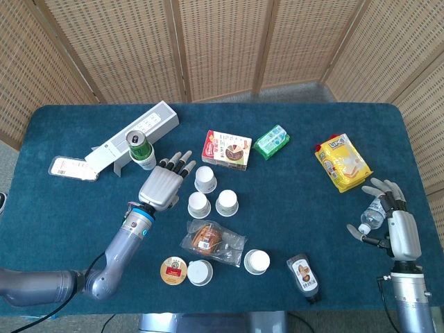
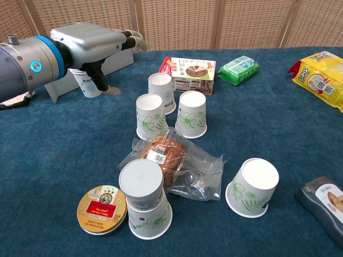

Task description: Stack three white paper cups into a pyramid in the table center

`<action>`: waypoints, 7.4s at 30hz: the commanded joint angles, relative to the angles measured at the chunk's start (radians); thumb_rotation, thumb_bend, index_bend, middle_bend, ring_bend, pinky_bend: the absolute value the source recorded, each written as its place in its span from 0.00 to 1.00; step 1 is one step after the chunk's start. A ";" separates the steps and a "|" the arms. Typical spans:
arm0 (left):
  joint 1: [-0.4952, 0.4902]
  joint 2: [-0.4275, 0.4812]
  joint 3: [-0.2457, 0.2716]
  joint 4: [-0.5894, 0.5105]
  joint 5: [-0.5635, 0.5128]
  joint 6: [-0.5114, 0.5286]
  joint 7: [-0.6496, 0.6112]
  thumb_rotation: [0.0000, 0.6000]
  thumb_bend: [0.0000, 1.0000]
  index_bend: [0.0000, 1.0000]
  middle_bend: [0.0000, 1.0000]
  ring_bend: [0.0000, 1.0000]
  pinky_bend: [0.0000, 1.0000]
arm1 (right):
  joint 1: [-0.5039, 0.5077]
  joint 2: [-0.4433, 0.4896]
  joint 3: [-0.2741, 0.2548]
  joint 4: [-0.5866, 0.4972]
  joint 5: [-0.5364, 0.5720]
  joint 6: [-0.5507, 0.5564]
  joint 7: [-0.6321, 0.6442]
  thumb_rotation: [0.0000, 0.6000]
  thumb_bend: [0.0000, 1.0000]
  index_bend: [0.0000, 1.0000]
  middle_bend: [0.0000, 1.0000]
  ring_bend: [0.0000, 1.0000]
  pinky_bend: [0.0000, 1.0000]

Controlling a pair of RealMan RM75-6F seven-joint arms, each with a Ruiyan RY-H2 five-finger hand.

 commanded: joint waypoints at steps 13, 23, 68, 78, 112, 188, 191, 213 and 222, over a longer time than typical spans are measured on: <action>-0.057 -0.020 0.036 0.141 0.060 -0.051 0.021 1.00 0.28 0.00 0.00 0.00 0.15 | 0.001 -0.001 -0.001 -0.003 0.000 -0.002 0.000 1.00 0.03 0.24 0.16 0.00 0.00; -0.107 -0.084 0.004 0.211 -0.010 -0.083 0.035 1.00 0.28 0.00 0.00 0.00 0.15 | 0.003 -0.002 0.000 -0.001 0.005 -0.009 -0.002 1.00 0.03 0.24 0.16 0.00 0.00; -0.218 -0.244 -0.010 0.393 -0.129 -0.077 0.089 1.00 0.32 0.38 0.26 0.33 0.47 | 0.000 0.006 0.012 0.005 0.021 -0.009 0.027 1.00 0.03 0.24 0.18 0.00 0.00; -0.193 -0.134 -0.023 0.241 -0.101 -0.008 0.100 1.00 0.32 0.38 0.26 0.33 0.47 | 0.000 0.003 0.008 0.000 0.015 -0.008 0.020 1.00 0.03 0.24 0.18 0.00 0.00; -0.249 -0.048 -0.067 -0.135 -0.178 0.132 0.187 1.00 0.32 0.39 0.26 0.31 0.45 | -0.004 0.008 0.009 -0.007 0.008 0.003 0.029 1.00 0.03 0.24 0.18 0.00 0.00; -0.250 0.000 -0.011 -0.246 -0.262 0.234 0.238 1.00 0.31 0.05 0.00 0.00 0.31 | -0.006 0.003 0.006 -0.012 0.002 0.008 0.023 1.00 0.03 0.24 0.18 0.00 0.00; -0.223 0.056 0.006 -0.287 -0.227 0.243 0.214 1.00 0.31 0.03 0.00 0.00 0.29 | -0.007 0.003 0.004 -0.013 -0.001 0.009 0.020 1.00 0.03 0.24 0.18 0.00 0.00; 0.154 0.555 0.269 -0.319 0.376 0.224 -0.358 1.00 0.31 0.00 0.00 0.00 0.21 | 0.000 -0.022 -0.010 -0.009 -0.030 0.023 -0.069 1.00 0.03 0.24 0.18 0.00 0.00; 0.370 0.642 0.351 -0.184 0.624 0.405 -0.634 1.00 0.31 0.00 0.00 0.00 0.17 | -0.004 -0.028 -0.001 0.001 -0.019 0.040 -0.131 1.00 0.03 0.24 0.18 0.00 0.00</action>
